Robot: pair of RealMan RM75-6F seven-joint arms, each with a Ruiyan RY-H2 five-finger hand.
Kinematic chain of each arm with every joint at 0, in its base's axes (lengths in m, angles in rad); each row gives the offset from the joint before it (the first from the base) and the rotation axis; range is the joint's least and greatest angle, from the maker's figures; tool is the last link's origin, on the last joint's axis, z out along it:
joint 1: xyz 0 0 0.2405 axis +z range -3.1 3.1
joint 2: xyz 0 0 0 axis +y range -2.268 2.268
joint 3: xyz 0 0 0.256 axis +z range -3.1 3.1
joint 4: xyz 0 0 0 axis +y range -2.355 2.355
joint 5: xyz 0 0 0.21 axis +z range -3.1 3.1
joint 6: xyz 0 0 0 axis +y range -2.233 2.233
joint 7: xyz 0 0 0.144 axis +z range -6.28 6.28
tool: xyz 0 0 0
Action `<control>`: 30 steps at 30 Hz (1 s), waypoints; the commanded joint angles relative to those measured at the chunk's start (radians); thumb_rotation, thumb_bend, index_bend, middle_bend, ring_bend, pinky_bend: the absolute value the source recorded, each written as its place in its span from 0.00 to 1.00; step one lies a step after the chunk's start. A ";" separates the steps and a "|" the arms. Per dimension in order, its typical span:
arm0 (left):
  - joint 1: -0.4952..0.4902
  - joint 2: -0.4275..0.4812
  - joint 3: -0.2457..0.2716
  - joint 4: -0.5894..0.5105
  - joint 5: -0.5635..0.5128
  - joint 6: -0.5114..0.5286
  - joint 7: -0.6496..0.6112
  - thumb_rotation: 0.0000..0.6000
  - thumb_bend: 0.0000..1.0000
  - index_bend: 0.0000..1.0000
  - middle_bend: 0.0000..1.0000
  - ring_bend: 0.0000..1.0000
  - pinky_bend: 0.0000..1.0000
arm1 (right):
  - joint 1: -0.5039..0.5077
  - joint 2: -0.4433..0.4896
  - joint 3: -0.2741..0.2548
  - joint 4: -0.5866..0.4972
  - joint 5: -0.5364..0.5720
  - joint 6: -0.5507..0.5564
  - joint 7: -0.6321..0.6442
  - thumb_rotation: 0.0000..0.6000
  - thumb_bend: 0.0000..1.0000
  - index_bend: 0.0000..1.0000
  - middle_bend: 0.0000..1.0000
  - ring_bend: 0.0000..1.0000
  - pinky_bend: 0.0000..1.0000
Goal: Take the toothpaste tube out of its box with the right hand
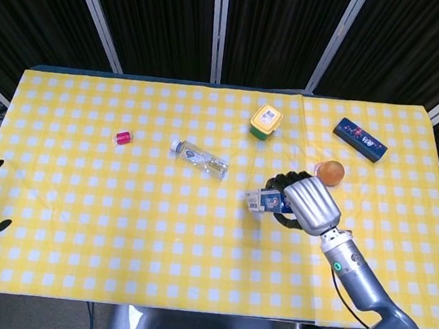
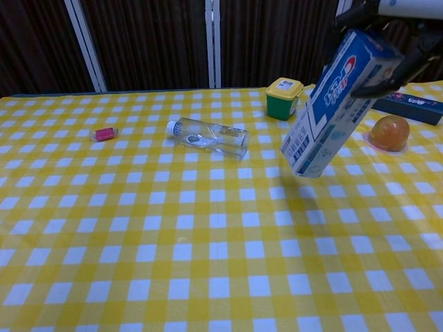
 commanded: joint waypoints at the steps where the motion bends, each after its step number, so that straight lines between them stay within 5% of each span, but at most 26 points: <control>1: 0.001 0.003 0.000 -0.001 0.002 0.001 -0.006 1.00 0.00 0.00 0.00 0.00 0.00 | 0.000 0.088 0.048 -0.082 0.029 0.025 -0.033 1.00 0.28 0.42 0.46 0.39 0.45; 18: 0.004 0.008 0.002 -0.007 0.008 0.008 -0.010 1.00 0.00 0.00 0.00 0.00 0.00 | -0.024 0.310 0.145 -0.241 0.066 0.097 -0.026 1.00 0.28 0.42 0.46 0.40 0.45; 30: 0.004 0.006 0.002 -0.007 0.008 0.009 -0.006 1.00 0.00 0.00 0.00 0.00 0.00 | -0.069 0.305 0.160 -0.231 0.025 0.189 0.148 1.00 0.29 0.42 0.47 0.40 0.46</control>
